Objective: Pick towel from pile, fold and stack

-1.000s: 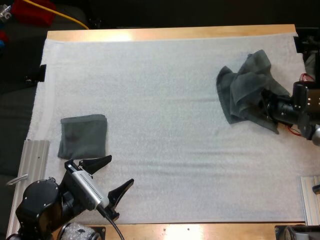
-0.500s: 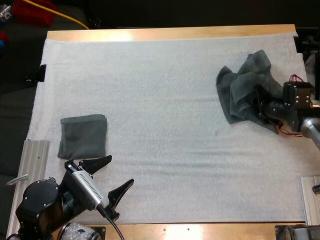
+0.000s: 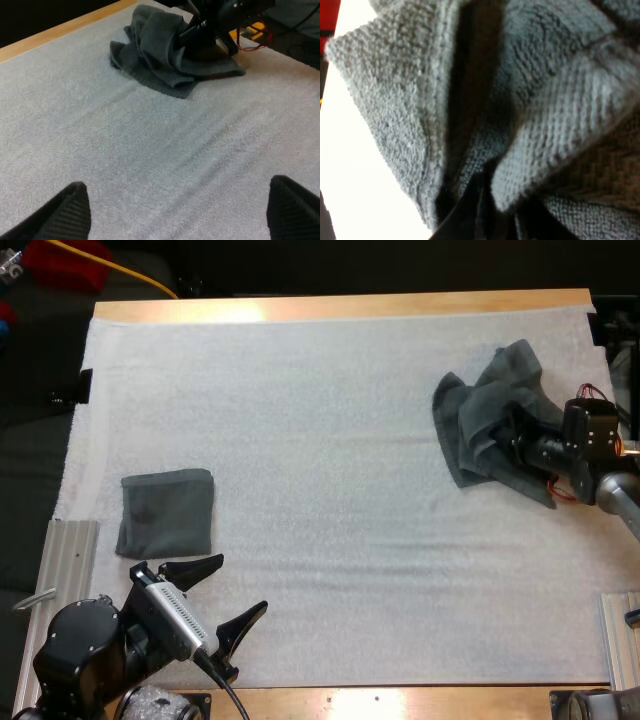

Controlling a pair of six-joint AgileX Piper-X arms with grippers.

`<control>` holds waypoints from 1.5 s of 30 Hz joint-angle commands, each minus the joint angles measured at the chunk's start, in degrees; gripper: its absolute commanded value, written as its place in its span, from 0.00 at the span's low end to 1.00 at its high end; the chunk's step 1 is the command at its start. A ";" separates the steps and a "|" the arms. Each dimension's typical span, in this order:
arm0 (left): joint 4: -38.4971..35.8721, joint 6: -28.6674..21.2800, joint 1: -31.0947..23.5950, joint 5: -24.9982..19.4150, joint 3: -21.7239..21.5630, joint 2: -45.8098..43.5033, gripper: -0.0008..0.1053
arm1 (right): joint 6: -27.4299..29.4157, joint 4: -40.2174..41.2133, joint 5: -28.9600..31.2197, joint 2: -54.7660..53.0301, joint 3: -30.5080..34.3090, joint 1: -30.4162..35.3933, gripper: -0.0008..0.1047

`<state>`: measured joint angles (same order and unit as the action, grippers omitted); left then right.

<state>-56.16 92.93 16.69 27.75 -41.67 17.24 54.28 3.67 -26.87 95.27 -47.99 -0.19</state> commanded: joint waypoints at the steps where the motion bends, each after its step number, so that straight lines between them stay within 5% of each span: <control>1: 0.33 0.15 0.26 -0.02 -0.64 0.17 0.67 | 1.50 -0.48 -1.01 -1.73 -0.33 -0.08 0.01; 14: 0.33 0.15 0.26 -0.02 -0.64 0.17 0.67 | 16.63 5.13 7.39 -16.71 -1.65 -3.71 0.02; 27: 0.33 0.15 0.26 -0.02 -0.64 0.17 0.67 | 42.94 31.04 21.12 -20.24 -21.22 -12.76 0.02; 45: 0.33 0.15 0.26 -0.02 -0.64 0.17 0.67 | 50.45 45.84 23.28 -20.39 -36.25 -29.30 0.02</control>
<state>-56.16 92.93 16.69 27.75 -41.67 17.24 104.39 49.08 -4.03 75.57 -83.51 -28.94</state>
